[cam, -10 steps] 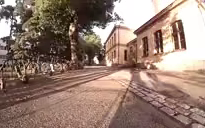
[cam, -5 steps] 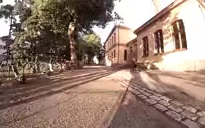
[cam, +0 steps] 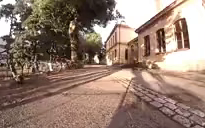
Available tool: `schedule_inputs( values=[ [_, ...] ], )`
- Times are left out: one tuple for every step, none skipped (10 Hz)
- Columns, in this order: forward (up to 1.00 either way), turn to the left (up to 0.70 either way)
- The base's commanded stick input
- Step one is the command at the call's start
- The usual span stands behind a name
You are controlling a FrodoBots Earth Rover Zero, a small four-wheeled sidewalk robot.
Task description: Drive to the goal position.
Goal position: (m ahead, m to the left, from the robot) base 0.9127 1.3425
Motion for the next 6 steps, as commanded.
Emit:
schedule_inputs(
  values=[
    [0.37,0.0],
    [0.37,0.0],
    [0.37,0.0],
    [0.37,0.0],
    [0.37,0.0],
    [0.37,0.0]
  ],
)
